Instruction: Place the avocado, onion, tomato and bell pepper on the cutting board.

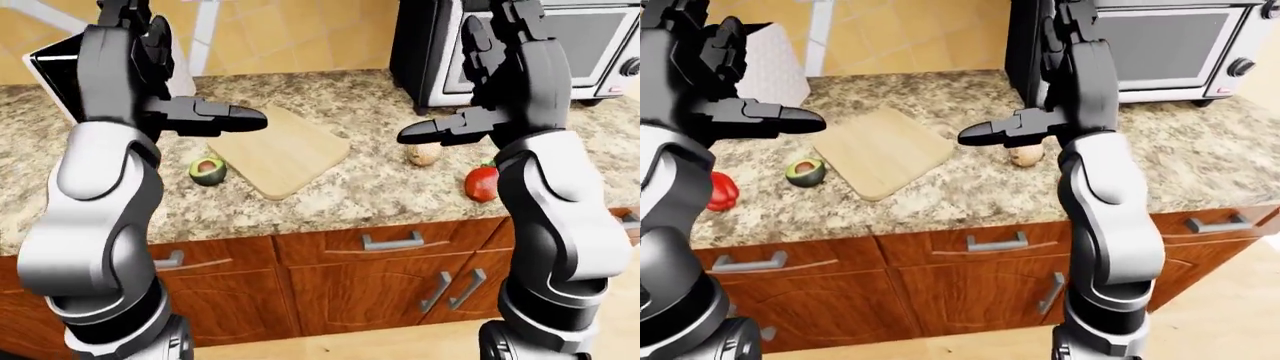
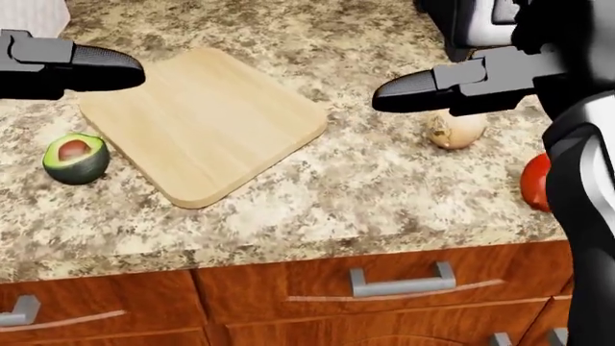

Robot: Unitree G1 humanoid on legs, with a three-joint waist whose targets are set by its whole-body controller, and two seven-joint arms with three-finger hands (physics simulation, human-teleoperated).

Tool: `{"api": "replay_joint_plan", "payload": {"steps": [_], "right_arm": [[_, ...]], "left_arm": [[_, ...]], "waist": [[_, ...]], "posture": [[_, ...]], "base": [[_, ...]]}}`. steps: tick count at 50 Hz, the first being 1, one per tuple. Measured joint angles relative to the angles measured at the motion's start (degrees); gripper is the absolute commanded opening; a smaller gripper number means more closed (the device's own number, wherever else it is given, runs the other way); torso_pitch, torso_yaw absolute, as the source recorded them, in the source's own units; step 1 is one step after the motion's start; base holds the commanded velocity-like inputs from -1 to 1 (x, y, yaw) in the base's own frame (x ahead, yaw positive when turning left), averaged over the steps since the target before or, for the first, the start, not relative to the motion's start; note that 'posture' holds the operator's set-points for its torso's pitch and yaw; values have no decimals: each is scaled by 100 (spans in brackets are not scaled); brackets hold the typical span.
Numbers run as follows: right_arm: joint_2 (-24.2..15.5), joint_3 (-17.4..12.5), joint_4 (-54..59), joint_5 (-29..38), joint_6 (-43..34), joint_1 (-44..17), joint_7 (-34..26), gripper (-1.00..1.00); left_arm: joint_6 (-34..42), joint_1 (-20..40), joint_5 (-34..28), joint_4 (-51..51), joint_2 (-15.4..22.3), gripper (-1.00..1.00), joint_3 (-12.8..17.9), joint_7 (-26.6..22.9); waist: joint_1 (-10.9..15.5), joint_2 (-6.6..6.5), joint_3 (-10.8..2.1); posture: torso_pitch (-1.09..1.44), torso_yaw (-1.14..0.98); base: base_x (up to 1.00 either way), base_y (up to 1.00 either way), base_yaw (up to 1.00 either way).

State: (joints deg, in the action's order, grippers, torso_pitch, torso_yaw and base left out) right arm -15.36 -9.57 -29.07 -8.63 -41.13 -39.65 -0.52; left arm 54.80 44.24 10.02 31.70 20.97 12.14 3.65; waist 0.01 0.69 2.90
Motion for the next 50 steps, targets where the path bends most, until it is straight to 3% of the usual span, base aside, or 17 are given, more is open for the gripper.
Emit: {"api": "replay_joint_plan", "payload": {"steps": [5, 7, 8, 10, 13, 15, 17, 21, 24, 28, 31, 37, 45, 49, 50], "right_arm": [[28, 43, -53, 47, 86, 38, -31, 100], [47, 27, 23, 64, 94, -26, -21, 100], [85, 17, 26, 52, 110, -30, -9, 100], [102, 53, 29, 5, 116, 29, 10, 100], [9, 161, 115, -12, 71, -100, -25, 100], [28, 219, 163, 25, 118, -123, -62, 100], [5, 157, 110, 73, 163, -40, -93, 100], [5, -16, 50, 183, 161, -21, -93, 100], [12, -12, -38, 180, 205, -37, -95, 100], [25, 4, -49, 165, 233, 25, -108, 100], [168, 91, 47, 93, 206, 135, -94, 100], [91, 62, 15, -22, 246, 64, 19, 100], [93, 88, -32, -107, 276, 55, 35, 100], [103, 75, 34, -154, 209, 54, 72, 100], [105, 72, 39, -163, 190, 83, 81, 100]], "left_arm": [[-8, 35, -39, 114, 28, 100, 56, 20], [-9, 88, -33, 122, 64, 100, 73, 22], [-25, 69, -38, 121, 79, 100, 92, 26], [-12, -32, -59, 69, 59, 100, 135, 48], [97, 76, -92, -237, 93, 100, 146, 86], [132, 46, -99, -270, 72, 100, 135, 95], [103, 6, -71, -147, 15, 100, 46, 74], [-29, 105, 14, 11, 8, 100, -64, 2], [-88, 96, -30, 85, 1, 100, -15, 15], [-53, 79, -78, 43, -1, 100, -21, 9], [-8, -51, -131, -50, -17, 100, 24, 16], [30, -12, -202, -5, -5, 100, 70, 17], [17, -34, -195, 38, 12, 100, 97, 1], [22, -50, -188, 33, 19, 100, 106, -3], [18, -66, -182, 22, 0, 100, 96, -5]], "waist": [[26, -120, -102], [-16, -286, -57], [-20, -282, -31], [19, -143, 89], [56, -28, 154], [29, 114, 88], [-18, 11, 19], [-18, 112, -183], [-3, -38, -154], [-38, -499, -78], [50, -513, 90], [-38, -221, 147], [23, -72, 135], [97, 104, 135], [93, 92, 130]], "posture": [[0, 0], [0, 0], [0, 0], [0, 0], [0, 0], [0, 0], [0, 0], [0, 0], [0, 0], [0, 0], [0, 0], [0, 0], [0, 0], [0, 0], [0, 0]], "base": [[2, 18, 0], [0, 0, 0], [0, 0, 0], [0, 0, 0], [0, 10, 0], [0, 35, 0], [0, 35, 0], [0, 48, 0], [0, 46, 0], [0, 35, 0], [0, 0, 0], [0, 0, 0], [0, 0, 0], [0, -25, 0], [0, -100, 0]]}}
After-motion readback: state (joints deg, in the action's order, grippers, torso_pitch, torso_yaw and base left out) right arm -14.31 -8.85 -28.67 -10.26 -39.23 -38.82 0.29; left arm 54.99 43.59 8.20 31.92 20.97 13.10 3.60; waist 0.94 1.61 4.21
